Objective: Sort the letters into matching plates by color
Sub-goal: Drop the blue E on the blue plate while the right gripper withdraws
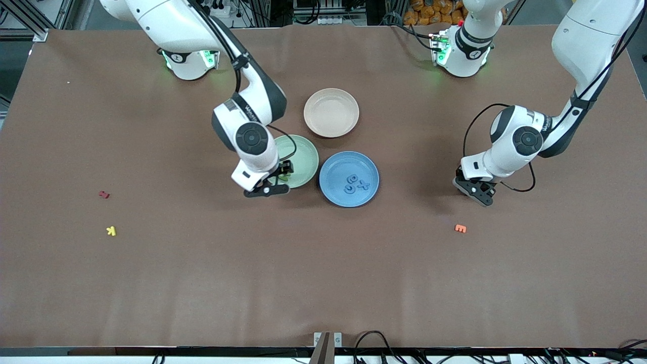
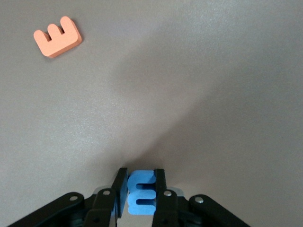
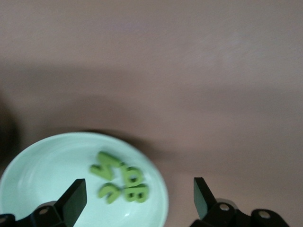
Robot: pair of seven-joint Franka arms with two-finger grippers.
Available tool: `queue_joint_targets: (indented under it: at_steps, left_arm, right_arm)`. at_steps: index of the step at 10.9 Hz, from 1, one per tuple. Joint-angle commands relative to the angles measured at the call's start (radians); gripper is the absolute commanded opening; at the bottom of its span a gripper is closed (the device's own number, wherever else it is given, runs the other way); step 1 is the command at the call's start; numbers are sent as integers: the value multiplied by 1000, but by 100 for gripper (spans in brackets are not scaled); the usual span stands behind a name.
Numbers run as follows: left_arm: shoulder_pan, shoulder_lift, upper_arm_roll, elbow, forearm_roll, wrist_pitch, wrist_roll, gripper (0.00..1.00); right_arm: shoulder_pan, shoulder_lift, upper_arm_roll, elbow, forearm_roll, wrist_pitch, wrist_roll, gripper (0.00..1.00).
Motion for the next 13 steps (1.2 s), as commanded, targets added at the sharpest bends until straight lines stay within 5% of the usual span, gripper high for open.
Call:
queue_joint_targets:
  at_steps: [1, 7, 13]
  left_arm:
    - [11, 7, -64, 68, 4, -108, -39, 0]
    - [-23, 14, -209, 189, -120, -278, -285, 0]
    - [-271, 135, -207, 333, -122, -299, -757, 0]
  right_arm:
    - [-61, -4, -46, 70, -3, -100, -112, 100]
    - [-289, -16, -66, 130, -3, -124, -343, 100]
    - [-490, -17, -95, 157, -5, -120, -543, 100]
